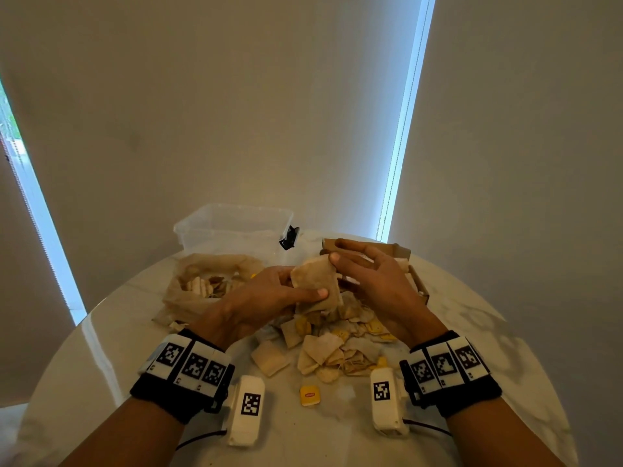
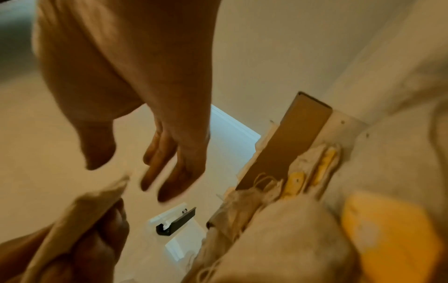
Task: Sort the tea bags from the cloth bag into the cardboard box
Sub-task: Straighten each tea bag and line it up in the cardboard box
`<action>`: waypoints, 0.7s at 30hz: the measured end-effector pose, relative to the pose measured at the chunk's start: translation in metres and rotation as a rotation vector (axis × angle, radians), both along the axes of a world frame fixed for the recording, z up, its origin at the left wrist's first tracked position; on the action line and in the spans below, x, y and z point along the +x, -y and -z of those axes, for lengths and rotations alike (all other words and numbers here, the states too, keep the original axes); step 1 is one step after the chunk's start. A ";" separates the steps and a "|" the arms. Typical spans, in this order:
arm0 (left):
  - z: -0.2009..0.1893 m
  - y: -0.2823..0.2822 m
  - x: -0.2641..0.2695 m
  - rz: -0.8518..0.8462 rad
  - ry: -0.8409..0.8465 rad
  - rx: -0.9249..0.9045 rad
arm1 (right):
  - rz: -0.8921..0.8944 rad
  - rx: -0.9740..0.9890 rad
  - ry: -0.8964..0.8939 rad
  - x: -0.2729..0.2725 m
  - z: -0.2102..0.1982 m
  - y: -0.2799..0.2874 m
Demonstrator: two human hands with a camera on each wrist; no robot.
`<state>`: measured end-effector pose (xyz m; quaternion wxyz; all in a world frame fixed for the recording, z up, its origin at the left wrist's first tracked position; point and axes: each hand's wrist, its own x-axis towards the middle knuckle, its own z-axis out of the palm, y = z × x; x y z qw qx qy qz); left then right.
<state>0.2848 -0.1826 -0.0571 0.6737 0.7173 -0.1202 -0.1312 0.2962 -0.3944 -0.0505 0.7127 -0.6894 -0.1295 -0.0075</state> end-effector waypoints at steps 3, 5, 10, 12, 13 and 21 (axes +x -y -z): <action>0.000 -0.005 0.005 -0.085 0.007 -0.076 | -0.129 -0.011 -0.129 0.002 0.003 -0.003; -0.001 -0.007 0.006 -0.125 -0.013 -0.087 | -0.177 -0.003 -0.174 0.002 0.006 -0.003; 0.001 -0.008 0.008 -0.197 -0.086 -0.173 | -0.086 0.001 -0.192 0.008 0.015 0.001; 0.003 -0.009 0.010 -0.219 -0.083 -0.219 | -0.068 0.062 -0.257 0.012 0.018 0.000; 0.004 -0.010 0.012 -0.231 -0.075 -0.240 | -0.091 0.113 -0.305 0.012 0.019 -0.001; 0.006 -0.011 0.013 -0.191 -0.039 -0.119 | -0.233 0.276 -0.491 0.006 0.013 0.000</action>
